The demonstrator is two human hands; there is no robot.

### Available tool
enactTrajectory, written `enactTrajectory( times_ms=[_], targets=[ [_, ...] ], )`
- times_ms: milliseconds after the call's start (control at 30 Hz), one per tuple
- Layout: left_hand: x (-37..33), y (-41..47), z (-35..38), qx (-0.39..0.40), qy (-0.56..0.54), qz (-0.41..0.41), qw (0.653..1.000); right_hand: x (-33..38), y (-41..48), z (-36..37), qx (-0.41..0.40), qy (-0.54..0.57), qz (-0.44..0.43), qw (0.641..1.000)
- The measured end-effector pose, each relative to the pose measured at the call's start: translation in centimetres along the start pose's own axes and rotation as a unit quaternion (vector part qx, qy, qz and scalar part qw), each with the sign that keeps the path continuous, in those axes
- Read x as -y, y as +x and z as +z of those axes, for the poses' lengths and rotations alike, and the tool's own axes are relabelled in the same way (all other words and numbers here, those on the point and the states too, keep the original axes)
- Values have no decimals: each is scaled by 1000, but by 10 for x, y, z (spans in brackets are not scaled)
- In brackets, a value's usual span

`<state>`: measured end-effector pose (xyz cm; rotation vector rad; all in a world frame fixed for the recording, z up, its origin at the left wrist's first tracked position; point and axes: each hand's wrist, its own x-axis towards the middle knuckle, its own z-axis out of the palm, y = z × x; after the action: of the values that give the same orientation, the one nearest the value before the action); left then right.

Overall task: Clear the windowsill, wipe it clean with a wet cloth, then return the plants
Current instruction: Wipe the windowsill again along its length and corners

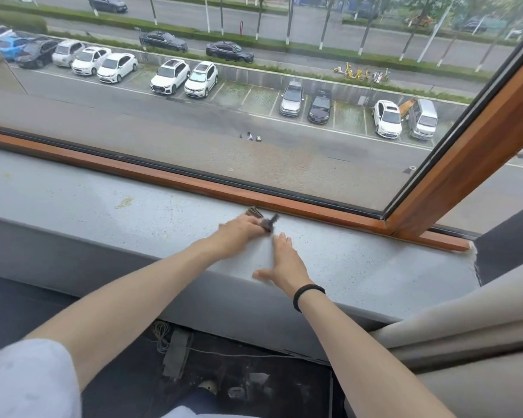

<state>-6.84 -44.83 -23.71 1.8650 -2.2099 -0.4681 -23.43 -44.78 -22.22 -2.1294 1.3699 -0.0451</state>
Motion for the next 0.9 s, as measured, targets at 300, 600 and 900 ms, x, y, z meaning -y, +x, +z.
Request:
enactTrajectory(
  times_ms=[300,600,900],
  targets=[
    [-24,44,-19,-142,185,182,955,3,-7,0,6,23,7,1000],
    [88,-10,-69,-119,131,-167,970,2,-3,6,3,14,-4,1000],
    [-13,63,-12,-80,86,-15,993,4,6,7,2,8,10,1000]
  ],
)
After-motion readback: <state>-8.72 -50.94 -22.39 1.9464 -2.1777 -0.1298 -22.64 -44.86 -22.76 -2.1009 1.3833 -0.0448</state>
